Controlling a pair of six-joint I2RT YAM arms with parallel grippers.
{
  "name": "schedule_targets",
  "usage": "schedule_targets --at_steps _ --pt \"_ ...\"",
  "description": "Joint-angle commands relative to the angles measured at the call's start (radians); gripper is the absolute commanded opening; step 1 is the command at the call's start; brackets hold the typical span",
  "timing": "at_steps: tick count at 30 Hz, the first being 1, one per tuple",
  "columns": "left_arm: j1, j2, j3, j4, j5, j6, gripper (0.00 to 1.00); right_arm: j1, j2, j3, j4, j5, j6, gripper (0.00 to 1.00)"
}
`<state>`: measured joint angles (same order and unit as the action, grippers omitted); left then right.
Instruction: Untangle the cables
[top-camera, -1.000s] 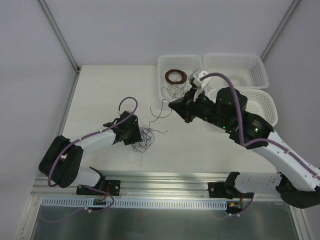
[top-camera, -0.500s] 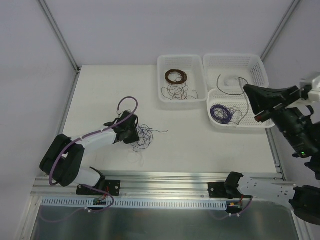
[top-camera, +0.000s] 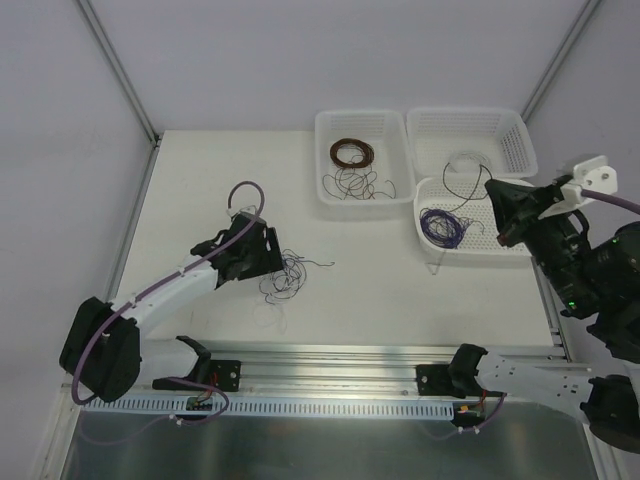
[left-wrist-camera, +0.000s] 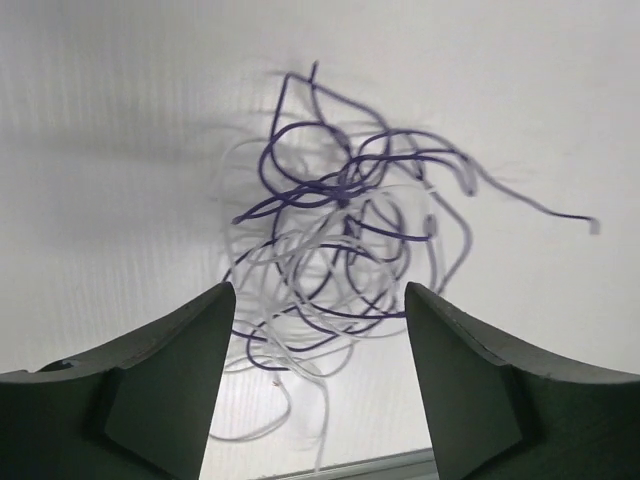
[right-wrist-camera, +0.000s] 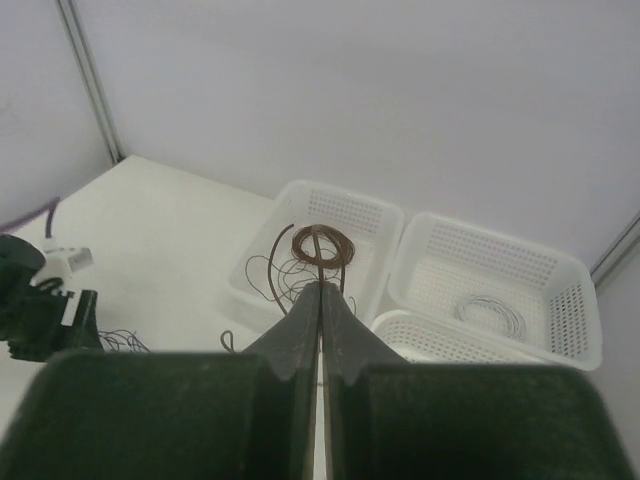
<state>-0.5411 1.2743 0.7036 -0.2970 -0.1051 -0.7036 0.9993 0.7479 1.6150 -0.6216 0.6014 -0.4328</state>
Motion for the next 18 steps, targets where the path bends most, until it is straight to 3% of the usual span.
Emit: schedule_targets --at_steps 1,6,11,14,18 --pt "0.012 -0.107 0.089 -0.068 -0.004 0.07 0.7 0.004 0.054 -0.012 0.052 0.041 -0.055 0.01" --pt "0.029 -0.225 0.142 -0.154 -0.005 0.153 0.82 -0.025 0.203 0.009 0.138 -0.018 -0.106 0.01" --pt "0.081 -0.344 0.129 -0.192 -0.028 0.311 0.98 -0.146 0.369 0.103 0.233 -0.215 -0.092 0.01" --pt "0.112 -0.421 0.108 -0.208 -0.048 0.389 0.99 -0.229 0.488 0.182 0.29 -0.31 -0.069 0.01" --pt "0.115 -0.481 0.028 -0.2 -0.186 0.401 0.99 -0.307 0.631 0.29 0.361 -0.413 -0.061 0.01"
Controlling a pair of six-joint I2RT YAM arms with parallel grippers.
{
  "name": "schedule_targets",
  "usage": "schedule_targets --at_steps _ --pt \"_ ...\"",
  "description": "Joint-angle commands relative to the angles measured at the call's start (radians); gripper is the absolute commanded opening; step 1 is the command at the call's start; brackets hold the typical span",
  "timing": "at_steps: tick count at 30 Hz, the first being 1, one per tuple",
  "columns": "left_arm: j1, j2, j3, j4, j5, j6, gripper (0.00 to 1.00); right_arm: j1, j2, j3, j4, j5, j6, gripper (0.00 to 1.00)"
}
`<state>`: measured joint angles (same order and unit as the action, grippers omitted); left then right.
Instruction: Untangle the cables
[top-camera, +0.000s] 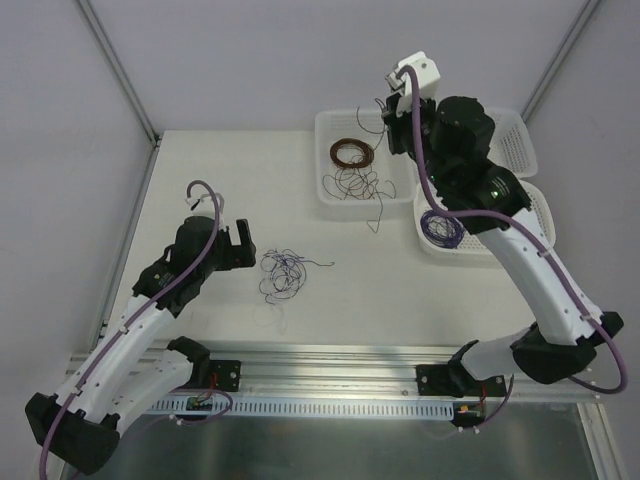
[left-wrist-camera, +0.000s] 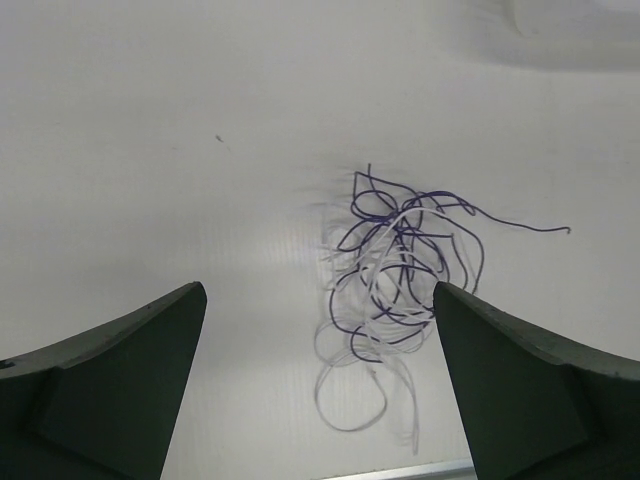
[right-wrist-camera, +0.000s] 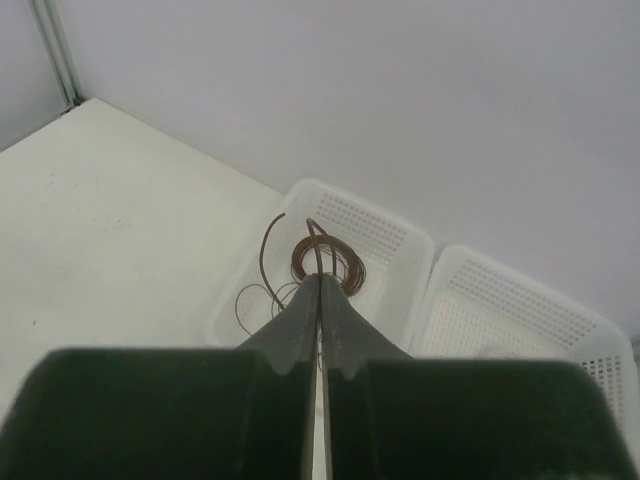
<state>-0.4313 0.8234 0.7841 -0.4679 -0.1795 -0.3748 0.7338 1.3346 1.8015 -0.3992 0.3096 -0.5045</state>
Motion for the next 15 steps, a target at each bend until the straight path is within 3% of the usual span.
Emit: schedule_targets --at_steps 1,8,15 --pt "0.009 -0.03 -0.065 -0.028 -0.106 0.071 0.99 -0.068 0.076 0.126 0.149 -0.142 0.008 0.01" --pt "0.022 0.0 -0.06 -0.031 -0.118 0.1 0.99 -0.155 0.297 0.341 0.171 -0.211 0.02 0.01" --pt "0.026 0.016 -0.059 -0.031 -0.081 0.097 0.99 -0.253 0.408 0.316 0.218 -0.251 0.112 0.01"
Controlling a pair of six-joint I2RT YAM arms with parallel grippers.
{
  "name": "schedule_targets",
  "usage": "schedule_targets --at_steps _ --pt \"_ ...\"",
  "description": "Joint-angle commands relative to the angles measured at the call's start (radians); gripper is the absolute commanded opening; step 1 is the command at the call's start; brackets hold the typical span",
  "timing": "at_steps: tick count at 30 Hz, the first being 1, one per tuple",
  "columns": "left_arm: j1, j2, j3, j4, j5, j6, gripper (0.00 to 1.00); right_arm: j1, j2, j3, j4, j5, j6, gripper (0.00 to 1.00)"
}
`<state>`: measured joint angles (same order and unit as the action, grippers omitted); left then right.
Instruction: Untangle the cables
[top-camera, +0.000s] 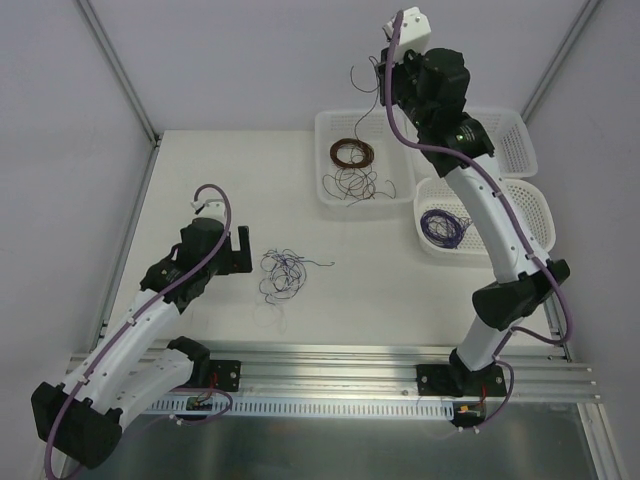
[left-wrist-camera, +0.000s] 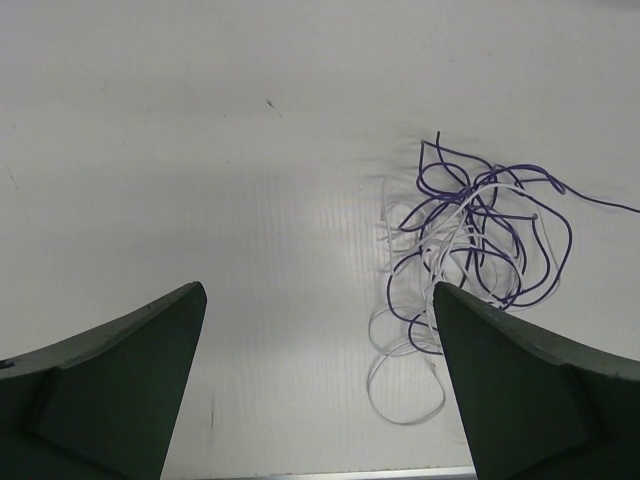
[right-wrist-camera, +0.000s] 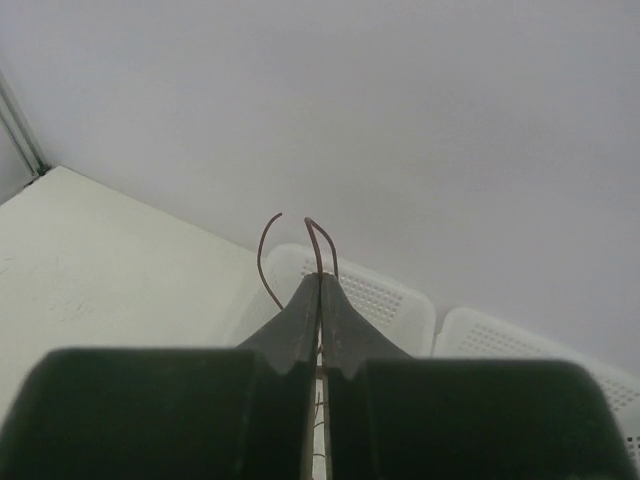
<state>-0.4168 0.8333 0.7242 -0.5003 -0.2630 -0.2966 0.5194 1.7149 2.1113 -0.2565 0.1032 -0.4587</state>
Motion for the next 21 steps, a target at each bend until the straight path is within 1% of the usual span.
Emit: schedule_targets --at_steps 1,3,4,7,8,10,12,14,15,21 --pt "0.013 0.009 0.001 0.002 0.004 0.017 0.99 -0.045 0.043 -0.035 0.086 -0.046 0.078 0.01" --pt "0.018 0.015 0.003 0.002 0.011 0.017 0.99 -0.07 0.058 -0.086 0.097 -0.046 0.118 0.01" --pt "0.018 0.015 0.003 0.002 0.013 0.017 0.99 -0.076 0.067 -0.156 0.115 -0.045 0.129 0.01" --pt "0.023 0.023 0.003 0.002 0.019 0.017 0.99 -0.099 0.093 -0.261 0.143 -0.019 0.179 0.01" --pt "0.023 0.024 0.003 0.0 0.021 0.017 0.99 -0.101 0.103 -0.319 0.145 -0.02 0.192 0.01" --pt "0.024 0.029 0.003 0.002 0.027 0.017 0.99 -0.11 0.124 -0.353 0.114 -0.023 0.218 0.26" --pt "0.024 0.03 0.004 0.002 0.028 0.017 0.99 -0.111 0.152 -0.37 0.067 -0.042 0.23 0.45" --pt "0.026 0.033 0.006 0.002 0.028 0.017 0.99 -0.108 0.129 -0.407 0.045 -0.066 0.253 0.52" --pt "0.026 0.032 0.004 0.0 0.028 0.017 0.99 -0.101 0.112 -0.457 0.048 -0.075 0.259 0.53" --pt "0.032 0.038 0.004 0.003 0.039 0.016 0.99 -0.046 -0.021 -0.594 0.06 -0.05 0.32 0.56"
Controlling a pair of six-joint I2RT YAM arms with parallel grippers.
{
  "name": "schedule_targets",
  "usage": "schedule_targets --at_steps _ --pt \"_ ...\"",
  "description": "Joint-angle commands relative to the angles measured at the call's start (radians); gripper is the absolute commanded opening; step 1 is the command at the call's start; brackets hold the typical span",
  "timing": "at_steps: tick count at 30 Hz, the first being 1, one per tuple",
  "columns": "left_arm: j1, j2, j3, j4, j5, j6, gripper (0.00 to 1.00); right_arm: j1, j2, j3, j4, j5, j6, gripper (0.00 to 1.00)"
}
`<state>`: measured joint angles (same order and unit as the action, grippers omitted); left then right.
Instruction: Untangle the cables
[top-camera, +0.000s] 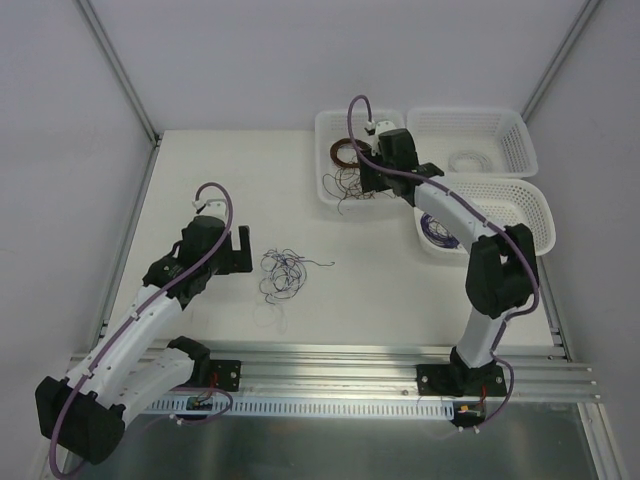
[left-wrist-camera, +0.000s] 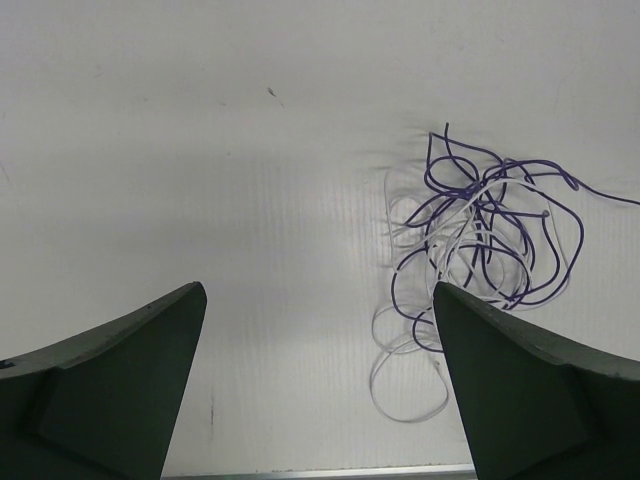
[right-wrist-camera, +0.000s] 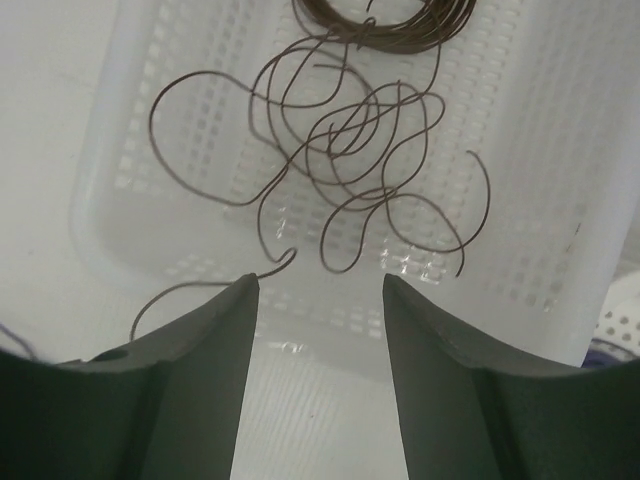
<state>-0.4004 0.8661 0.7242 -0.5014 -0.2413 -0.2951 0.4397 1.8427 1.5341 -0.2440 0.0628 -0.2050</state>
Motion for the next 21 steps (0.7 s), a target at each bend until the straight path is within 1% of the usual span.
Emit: schedule_targets --at_steps 1,3,4,7,9,12,14,21 --pt "0.015 0.005 0.004 0.004 0.019 0.013 0.99 0.042 -0.181 -0.056 0.054 0.003 0.085 0.56" --pt "0.018 0.007 0.004 0.003 0.022 0.013 0.99 0.054 -0.204 -0.086 0.054 0.012 0.131 0.56" --pt "0.018 0.008 0.004 0.003 0.022 0.013 0.99 0.06 -0.223 -0.103 0.055 0.014 0.194 0.56" --pt "0.018 0.01 0.004 0.003 0.022 0.011 0.99 0.096 -0.246 -0.166 0.092 0.041 0.309 0.55" --pt "0.02 0.013 0.004 0.003 0.023 0.011 0.99 0.137 -0.254 -0.204 0.124 0.052 0.32 0.54" --pt "0.021 0.016 0.004 0.003 0.025 0.011 0.99 0.172 -0.215 -0.203 0.14 0.055 0.329 0.54" --pt "0.021 0.017 0.004 0.003 0.027 0.011 0.99 0.183 -0.194 -0.203 0.15 0.06 0.338 0.54" --pt "0.034 0.017 0.007 0.003 0.046 0.011 0.99 0.206 -0.082 -0.181 0.187 0.052 0.329 0.49"
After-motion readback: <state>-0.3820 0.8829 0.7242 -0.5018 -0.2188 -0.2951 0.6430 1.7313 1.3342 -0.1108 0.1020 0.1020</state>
